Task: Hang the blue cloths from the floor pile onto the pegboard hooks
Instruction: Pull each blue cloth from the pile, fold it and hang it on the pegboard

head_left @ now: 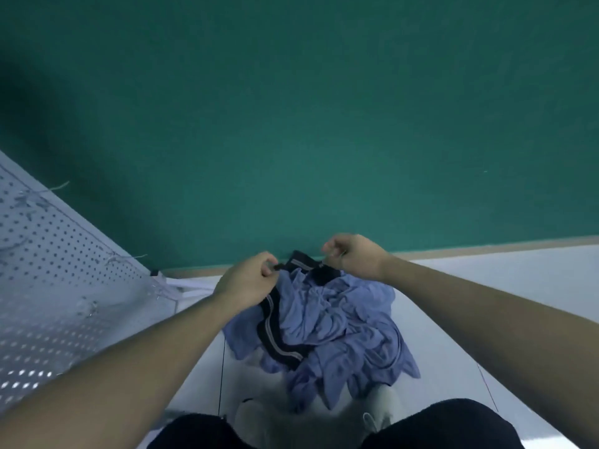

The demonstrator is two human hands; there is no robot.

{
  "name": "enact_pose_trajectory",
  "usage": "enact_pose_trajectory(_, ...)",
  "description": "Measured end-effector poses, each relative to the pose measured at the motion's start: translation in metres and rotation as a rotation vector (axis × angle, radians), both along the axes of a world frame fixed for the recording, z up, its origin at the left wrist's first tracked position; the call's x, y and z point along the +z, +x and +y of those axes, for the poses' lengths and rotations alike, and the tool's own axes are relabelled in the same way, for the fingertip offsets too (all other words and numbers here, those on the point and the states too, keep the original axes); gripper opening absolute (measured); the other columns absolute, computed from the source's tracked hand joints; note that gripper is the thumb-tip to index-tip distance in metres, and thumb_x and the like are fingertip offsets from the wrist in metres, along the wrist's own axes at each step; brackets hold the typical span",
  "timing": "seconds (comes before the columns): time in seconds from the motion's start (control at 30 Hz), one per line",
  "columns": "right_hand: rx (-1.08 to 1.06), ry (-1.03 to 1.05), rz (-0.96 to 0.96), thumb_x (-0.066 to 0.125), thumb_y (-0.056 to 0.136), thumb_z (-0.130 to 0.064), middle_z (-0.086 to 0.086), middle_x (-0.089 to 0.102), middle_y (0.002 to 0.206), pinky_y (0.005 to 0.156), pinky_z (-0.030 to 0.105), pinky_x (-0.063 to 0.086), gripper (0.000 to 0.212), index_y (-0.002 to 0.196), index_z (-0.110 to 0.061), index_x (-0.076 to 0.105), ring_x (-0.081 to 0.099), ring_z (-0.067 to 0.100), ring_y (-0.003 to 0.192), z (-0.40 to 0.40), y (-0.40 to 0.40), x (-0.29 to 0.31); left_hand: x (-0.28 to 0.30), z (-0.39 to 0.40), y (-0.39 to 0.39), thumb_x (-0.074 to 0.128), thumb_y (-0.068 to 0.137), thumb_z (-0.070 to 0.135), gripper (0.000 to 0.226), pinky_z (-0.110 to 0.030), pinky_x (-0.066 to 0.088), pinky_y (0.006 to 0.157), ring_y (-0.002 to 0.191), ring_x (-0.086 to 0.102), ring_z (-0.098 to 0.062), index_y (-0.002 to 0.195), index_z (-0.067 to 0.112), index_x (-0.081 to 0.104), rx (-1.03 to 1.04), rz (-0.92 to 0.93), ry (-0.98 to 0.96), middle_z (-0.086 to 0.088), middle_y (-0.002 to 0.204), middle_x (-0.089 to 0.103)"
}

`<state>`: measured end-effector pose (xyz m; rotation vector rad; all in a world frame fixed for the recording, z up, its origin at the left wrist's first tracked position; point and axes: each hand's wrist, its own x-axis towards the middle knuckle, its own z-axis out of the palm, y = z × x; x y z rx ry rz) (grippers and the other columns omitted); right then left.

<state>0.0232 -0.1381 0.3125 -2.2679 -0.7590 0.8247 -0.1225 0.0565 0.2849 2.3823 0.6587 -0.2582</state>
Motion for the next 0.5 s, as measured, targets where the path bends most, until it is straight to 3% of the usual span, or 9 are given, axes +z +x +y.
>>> enact_pose_trajectory(0.07,0.004,-0.037,0.060,0.067,0.094,-0.018,-0.004,0.064,0.093,0.069,0.014,0.045,0.010,0.103,-0.020,0.064,0.059,0.014,0.086,0.011,0.005,-0.044,-0.041,0.007,0.004,0.060,0.094,0.023,0.017,-0.031,0.050,0.085,0.096,0.064,-0.018,0.110,0.030,0.061,0.067,0.024,-0.068,0.012,0.099,0.065)
enact_pose_trajectory(0.17,0.016,-0.056,0.147,0.065,0.092,-0.009,-0.004,0.065,0.093,0.090,0.030,0.051,0.015,0.099,-0.022,0.062,0.061,0.017,0.092,0.023,0.012,-0.112,-0.102,0.011,0.010,0.061,0.091,0.019,0.017,-0.034,0.051,0.091,0.096,0.066,-0.018,0.102,0.032,0.060,0.106,0.061,-0.144,0.009,0.095,0.067)
enact_pose_trajectory(0.3,0.028,-0.172,0.200,0.060,0.095,-0.010,0.001,0.065,0.104,0.091,0.031,0.049,0.016,0.106,-0.021,0.063,0.063,0.026,0.102,0.023,0.017,-0.194,-0.176,0.001,0.021,0.062,0.093,0.014,0.020,-0.034,0.051,0.092,0.102,0.065,-0.020,0.113,0.015,0.065,0.135,0.094,-0.226,0.001,0.105,0.069)
enact_pose_trajectory(0.4,0.050,-0.311,0.211,0.049,0.101,-0.016,0.008,0.062,0.111,0.080,0.027,0.039,0.017,0.111,-0.014,0.063,0.054,0.024,0.097,0.017,0.022,-0.236,-0.219,-0.009,0.031,0.060,0.097,0.023,0.019,-0.034,0.051,0.093,0.105,0.063,-0.020,0.115,0.016,0.064,0.084,0.167,-0.270,0.001,0.109,0.068)
enact_pose_trajectory(0.5,-0.043,-0.322,0.221,0.047,0.104,-0.017,0.012,0.061,0.131,0.089,0.036,0.048,0.032,0.134,-0.015,0.057,0.059,0.033,0.112,0.009,0.025,-0.270,-0.252,-0.023,0.041,0.050,0.101,0.035,0.026,-0.035,0.049,0.092,0.106,0.063,-0.025,0.110,0.015,0.064,0.006,0.196,-0.286,-0.003,0.113,0.069)
